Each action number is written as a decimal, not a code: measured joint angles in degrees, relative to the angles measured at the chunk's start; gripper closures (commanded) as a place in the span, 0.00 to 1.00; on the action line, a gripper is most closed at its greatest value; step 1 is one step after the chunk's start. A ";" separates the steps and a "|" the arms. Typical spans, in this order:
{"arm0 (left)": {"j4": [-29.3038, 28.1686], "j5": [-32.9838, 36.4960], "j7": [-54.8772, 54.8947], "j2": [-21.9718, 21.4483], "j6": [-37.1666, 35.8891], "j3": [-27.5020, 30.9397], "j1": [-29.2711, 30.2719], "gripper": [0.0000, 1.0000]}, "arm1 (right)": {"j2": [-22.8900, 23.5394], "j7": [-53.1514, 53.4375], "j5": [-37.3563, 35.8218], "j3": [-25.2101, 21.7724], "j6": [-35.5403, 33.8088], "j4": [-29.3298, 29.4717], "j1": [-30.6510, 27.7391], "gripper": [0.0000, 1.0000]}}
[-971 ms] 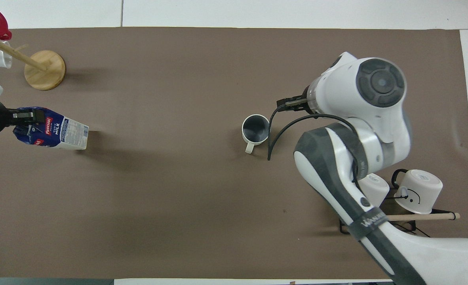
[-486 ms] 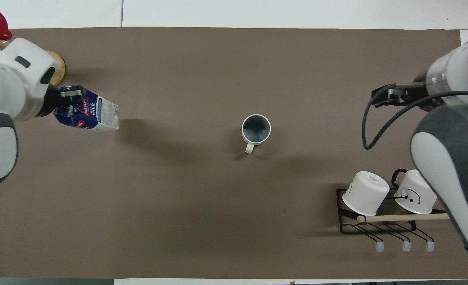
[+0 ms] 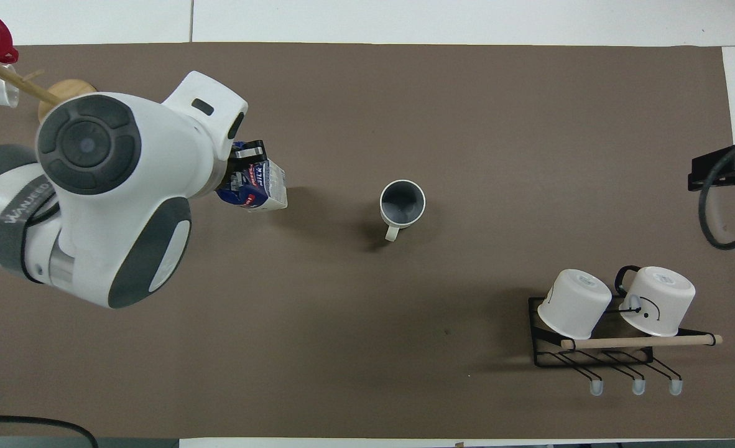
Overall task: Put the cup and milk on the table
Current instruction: 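Carry the milk carton with the left gripper and lower it beside the mug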
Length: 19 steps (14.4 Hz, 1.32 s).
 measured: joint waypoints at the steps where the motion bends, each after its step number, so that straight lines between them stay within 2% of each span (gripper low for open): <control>1: 0.85 0.00 -1.91 1.03 0.00 0.02 -1.38 1.00 | 0.48 0.00 0.99 -0.04 -0.31 0.81 -0.32 0.00; 6: 7.73 3.30 -12.01 8.95 -1.09 0.01 -8.85 1.00 | 1.92 0.00 3.03 -0.06 -0.68 1.80 -1.38 0.00; 8: 9.08 4.27 -13.72 10.93 -1.09 0.02 -10.09 1.00 | 1.95 0.00 2.93 0.15 -1.75 3.11 -1.22 0.00; 19: 8.55 4.46 -13.79 12.12 -1.39 0.04 -13.18 1.00 | 2.65 -0.28 2.23 0.87 -1.72 3.42 -0.56 0.00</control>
